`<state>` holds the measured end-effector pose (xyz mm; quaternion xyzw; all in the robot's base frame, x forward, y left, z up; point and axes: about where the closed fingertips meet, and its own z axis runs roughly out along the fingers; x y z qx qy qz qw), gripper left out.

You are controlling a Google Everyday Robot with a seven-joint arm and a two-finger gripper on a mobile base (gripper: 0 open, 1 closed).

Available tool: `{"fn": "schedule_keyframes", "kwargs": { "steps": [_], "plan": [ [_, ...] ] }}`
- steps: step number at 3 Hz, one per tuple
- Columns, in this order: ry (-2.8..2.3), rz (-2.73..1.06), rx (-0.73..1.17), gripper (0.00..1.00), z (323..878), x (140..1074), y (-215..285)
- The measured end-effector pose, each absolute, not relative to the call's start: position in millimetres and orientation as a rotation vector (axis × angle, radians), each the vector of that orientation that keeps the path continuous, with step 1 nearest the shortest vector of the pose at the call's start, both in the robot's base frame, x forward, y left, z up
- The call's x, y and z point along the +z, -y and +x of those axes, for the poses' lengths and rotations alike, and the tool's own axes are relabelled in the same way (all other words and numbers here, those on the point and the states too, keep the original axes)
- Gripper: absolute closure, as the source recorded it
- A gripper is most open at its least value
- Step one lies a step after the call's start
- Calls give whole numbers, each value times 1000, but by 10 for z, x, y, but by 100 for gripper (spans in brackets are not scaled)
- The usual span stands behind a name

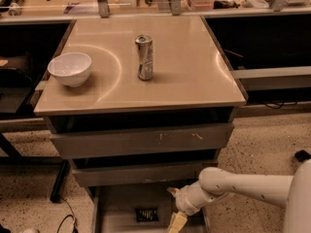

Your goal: Pick rxbar chocolate from bottom drawer and place on counter

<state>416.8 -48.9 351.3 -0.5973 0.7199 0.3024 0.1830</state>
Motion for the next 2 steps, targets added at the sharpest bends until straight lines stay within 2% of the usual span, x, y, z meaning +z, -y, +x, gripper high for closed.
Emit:
{"fn": "schedule_keyframes", "kwargs": {
  "steps": [2],
  "plan": [
    [-1980, -1693, 855, 0, 4408, 2623, 178]
  ]
}}
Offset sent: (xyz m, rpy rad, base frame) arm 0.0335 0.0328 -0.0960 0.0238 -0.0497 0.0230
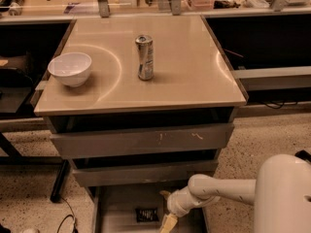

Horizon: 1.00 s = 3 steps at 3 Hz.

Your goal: Pick rxbar chocolate from bottom drawer and place on counter

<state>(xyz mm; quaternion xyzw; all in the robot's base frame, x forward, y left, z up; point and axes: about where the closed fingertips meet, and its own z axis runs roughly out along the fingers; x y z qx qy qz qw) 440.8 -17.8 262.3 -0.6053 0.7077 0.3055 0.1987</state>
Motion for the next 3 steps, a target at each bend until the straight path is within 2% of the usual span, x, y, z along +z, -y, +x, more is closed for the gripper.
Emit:
{"fn": "schedule_keyframes", "kwargs": {
  "steps": [2, 3],
  "plan": [
    [-1950, -1668, 870, 0, 4483, 2432, 70],
    [-1897, -1641, 903, 0, 4675, 2018, -130]
  ]
}}
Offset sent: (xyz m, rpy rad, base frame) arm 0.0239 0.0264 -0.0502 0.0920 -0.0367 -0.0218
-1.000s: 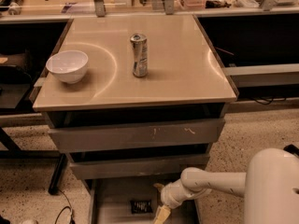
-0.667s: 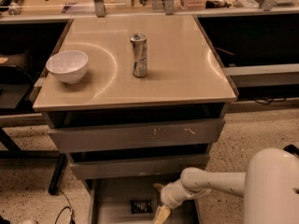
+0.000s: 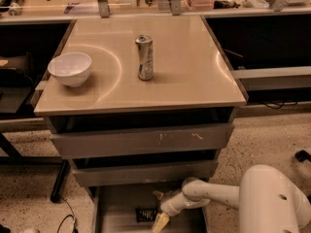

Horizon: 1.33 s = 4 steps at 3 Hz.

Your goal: Pick rxbar chocolate from bottom drawer and place on counter

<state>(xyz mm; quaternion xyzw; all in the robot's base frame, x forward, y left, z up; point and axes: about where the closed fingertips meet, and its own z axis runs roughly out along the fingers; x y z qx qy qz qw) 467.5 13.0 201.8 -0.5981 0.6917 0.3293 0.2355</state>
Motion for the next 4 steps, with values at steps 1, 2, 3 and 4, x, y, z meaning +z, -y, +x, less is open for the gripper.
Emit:
{"fn": "schedule_keyframes", "kwargs": {
  "steps": [1, 2, 3, 4],
  "plan": [
    [-1897, -1641, 903, 0, 4675, 2018, -130],
    [-1908, -1703, 846, 0, 4635, 1966, -168],
    [-1925, -1757, 801, 0, 4613, 1726, -199],
    [-1931, -1788, 770, 0, 4644, 1537, -203]
  ]
}}
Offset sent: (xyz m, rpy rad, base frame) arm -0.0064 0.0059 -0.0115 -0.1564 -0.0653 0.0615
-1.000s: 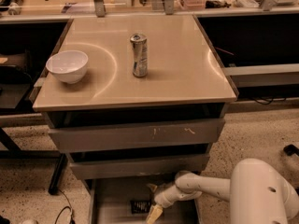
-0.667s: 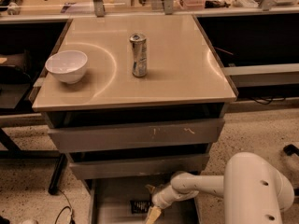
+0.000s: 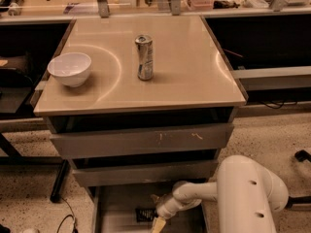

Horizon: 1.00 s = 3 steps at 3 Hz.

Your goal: Pick rxbar chocolate from bottom drawer and place on counter

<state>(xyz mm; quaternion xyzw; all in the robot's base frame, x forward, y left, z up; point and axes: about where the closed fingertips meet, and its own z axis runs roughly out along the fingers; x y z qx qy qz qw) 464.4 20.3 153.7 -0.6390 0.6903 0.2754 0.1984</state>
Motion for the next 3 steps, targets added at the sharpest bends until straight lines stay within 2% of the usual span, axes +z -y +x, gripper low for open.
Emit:
{"fn": "schedule_keyframes", "kwargs": {
  "steps": [3],
  "plan": [
    [-1959, -1779, 772, 0, 4656, 1082, -220]
  ]
}}
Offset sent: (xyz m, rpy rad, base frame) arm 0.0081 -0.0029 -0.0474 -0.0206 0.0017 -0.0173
